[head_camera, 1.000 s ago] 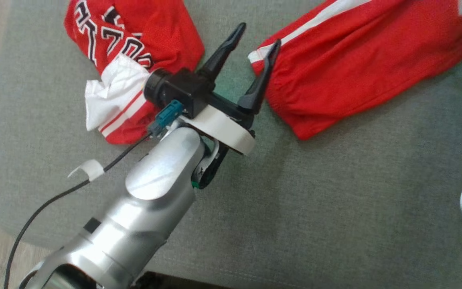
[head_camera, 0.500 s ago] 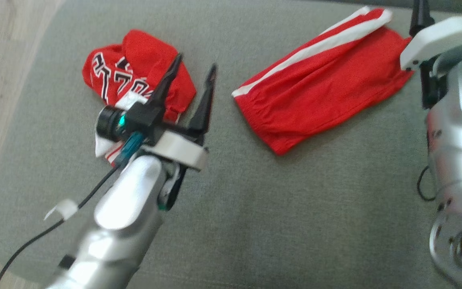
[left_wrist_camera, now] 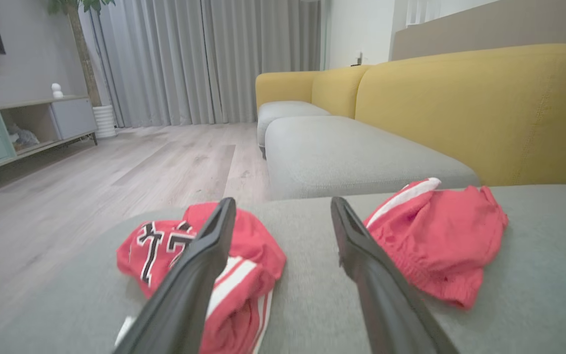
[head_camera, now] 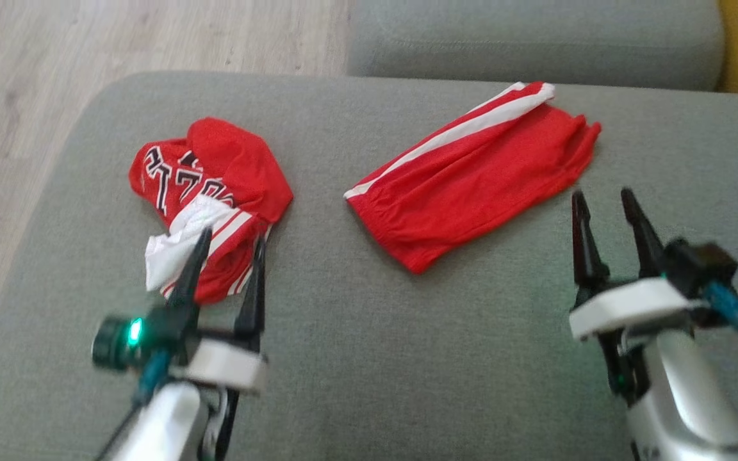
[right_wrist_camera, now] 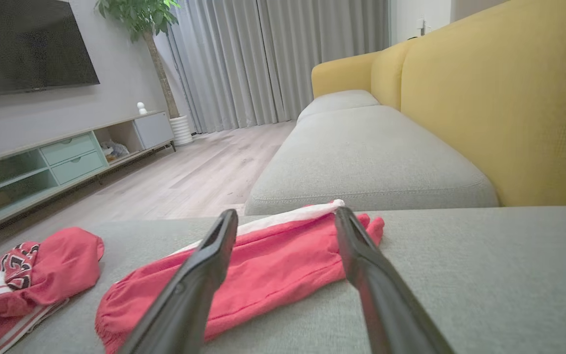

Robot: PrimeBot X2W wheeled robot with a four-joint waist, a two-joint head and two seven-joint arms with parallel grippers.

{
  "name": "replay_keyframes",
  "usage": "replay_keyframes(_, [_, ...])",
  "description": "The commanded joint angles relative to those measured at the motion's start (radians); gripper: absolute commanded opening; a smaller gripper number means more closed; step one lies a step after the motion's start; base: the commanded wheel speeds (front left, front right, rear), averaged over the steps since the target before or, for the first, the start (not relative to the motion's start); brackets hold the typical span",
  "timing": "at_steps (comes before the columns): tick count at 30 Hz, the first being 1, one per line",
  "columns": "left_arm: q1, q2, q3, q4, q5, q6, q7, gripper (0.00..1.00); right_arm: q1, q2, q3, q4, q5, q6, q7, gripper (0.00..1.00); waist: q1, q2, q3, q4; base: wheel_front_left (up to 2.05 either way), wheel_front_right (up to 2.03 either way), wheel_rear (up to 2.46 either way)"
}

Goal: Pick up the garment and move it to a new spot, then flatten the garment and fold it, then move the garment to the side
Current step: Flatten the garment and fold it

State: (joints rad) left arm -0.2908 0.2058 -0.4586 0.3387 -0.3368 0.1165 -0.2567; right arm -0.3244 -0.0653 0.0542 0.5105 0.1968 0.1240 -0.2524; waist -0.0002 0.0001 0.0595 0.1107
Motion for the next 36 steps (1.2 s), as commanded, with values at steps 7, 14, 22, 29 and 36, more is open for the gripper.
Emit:
replay_keyframes(7, [0.148, -0.017, 0.113, -0.122, 0.04, 0.041, -0.005, 1.0, 0.136, 0.005, 0.009, -0.18, 0.017, 0.007, 0.009, 1.0, 0.0002, -0.0001, -0.011, -0.02, 0.0, 0.0, 0.0])
replay_keyframes(14, [0.134, -0.035, 0.143, -0.15, 0.08, -0.013, -0.005, 1.0, 0.119, 0.01, -0.019, -0.263, -0.039, 0.007, 0.086, 1.0, 0.0002, -0.0001, 0.068, 0.013, 0.0, 0.0, 0.0])
replay_keyframes(22, [0.052, -0.086, 0.171, -0.156, 0.105, -0.083, -0.005, 1.0, -0.177, -0.015, -0.167, -0.188, -0.225, 0.007, 0.348, 1.0, 0.0002, -0.0001, 0.227, 0.085, 0.0, 0.0, 0.0])
replay_keyframes(29, [-0.002, -0.119, 0.196, -0.148, 0.112, -0.14, -0.005, 1.0, -0.455, -0.038, -0.33, -0.011, -0.354, 0.007, 0.499, 1.0, 0.0002, -0.0001, 0.322, 0.151, 0.0, 0.0, 0.0])
replay_keyframes(36, [-0.036, -0.14, 0.204, -0.148, 0.128, -0.176, -0.005, 1.0, -0.596, -0.091, -0.491, 0.175, -0.481, 0.007, 0.559, 1.0, 0.0002, -0.0001, 0.365, 0.198, 0.0, 0.0, 0.0])
